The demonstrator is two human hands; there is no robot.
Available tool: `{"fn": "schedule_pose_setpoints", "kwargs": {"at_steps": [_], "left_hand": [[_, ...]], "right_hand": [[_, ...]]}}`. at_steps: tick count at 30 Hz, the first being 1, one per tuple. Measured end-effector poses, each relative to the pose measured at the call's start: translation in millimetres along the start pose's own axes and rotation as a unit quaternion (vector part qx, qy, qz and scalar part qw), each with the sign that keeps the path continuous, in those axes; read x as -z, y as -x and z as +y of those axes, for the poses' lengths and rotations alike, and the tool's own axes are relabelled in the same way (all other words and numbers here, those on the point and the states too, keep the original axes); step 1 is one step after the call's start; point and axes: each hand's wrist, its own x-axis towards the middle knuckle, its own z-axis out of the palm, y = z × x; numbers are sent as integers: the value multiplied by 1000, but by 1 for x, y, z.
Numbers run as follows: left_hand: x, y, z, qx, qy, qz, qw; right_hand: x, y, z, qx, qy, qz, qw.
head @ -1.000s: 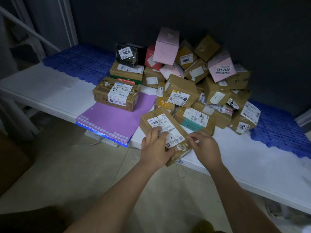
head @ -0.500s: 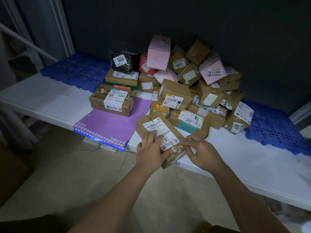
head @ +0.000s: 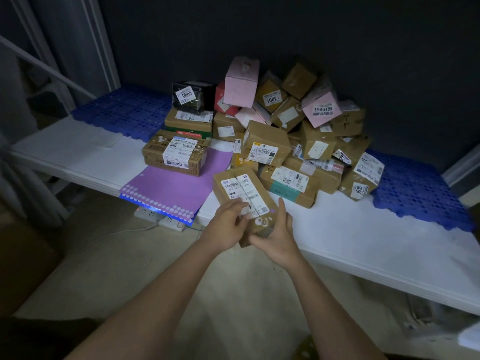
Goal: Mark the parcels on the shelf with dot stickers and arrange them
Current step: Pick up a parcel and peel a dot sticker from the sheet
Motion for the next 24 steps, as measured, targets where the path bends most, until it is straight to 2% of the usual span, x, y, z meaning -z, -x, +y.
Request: {"fn": "schedule_pose_setpoints", "kwargs": {"at_steps": [3, 7, 10, 14, 16, 19, 21, 24], "left_hand": [[2, 6, 9, -3, 18, -6, 1000], [-1, 15, 23, -63, 43, 47, 996], [-11, 17, 38, -63, 28, 47, 996], [-39, 17, 57, -45, 3, 1, 999], [-51, 18, 64, -32, -4, -30, 999], [-59, 19, 63, -14, -3, -46, 999], [-55, 20, 57, 0, -1, -37, 999], [-38, 25, 35, 32, 5, -9, 999]], "right_hand": [[3, 10, -3, 18, 12, 32, 999], [40, 39, 11, 23, 20, 55, 998], [83, 64, 34, -21, 19, 146, 989], [116, 72, 60, -94, 47, 279, 954], [121, 65, 69, -123, 30, 289, 949], [121, 53, 81, -152, -14, 252, 956], [112, 50, 82, -127, -5, 267, 955], [83, 51, 74, -32, 125, 312, 941]]}}
